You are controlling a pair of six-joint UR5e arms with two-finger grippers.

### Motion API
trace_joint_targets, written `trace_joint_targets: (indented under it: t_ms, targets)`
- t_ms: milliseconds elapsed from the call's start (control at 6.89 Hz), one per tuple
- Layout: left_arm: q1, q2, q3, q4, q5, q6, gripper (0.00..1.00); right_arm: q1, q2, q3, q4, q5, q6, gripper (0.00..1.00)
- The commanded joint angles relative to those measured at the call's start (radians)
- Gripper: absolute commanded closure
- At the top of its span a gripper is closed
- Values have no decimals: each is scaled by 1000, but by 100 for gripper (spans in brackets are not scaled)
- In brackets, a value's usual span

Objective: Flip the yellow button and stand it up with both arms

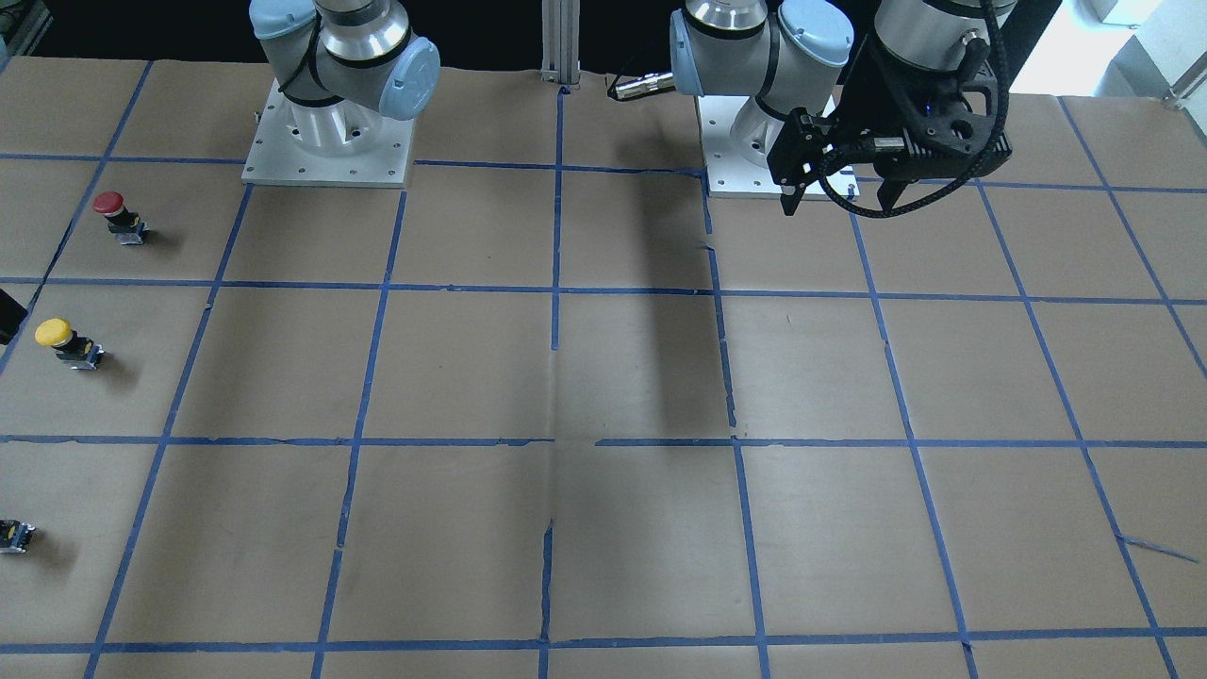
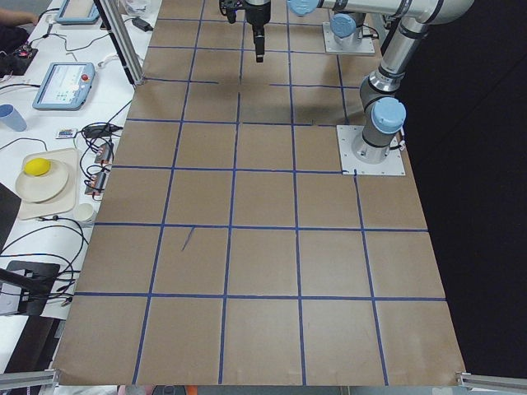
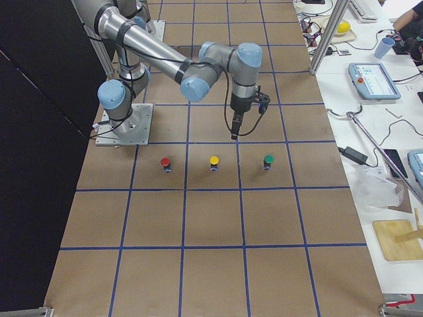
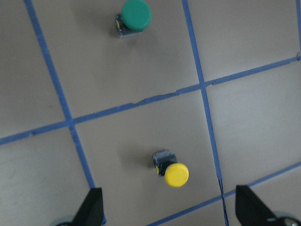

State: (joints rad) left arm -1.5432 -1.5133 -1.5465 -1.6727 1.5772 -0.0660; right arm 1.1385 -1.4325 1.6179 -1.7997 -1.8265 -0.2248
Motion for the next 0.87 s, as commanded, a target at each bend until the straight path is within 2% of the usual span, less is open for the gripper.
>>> trace_joint_targets:
  t_ms: [0,145,435,725]
  targets:
    - [0,1,0,-1,3,0,0,195,-25,-198,294,36,77,1]
    - [0,1,-1,-1,3,0,0,228,-40,-226,397,173,94,1]
    - [0,1,-1,-1,3,0,0,312,-85,-213,421,364,91,0]
    - [0,1,-1,1,6,0,0,360,-68,-213,416,342,198,0]
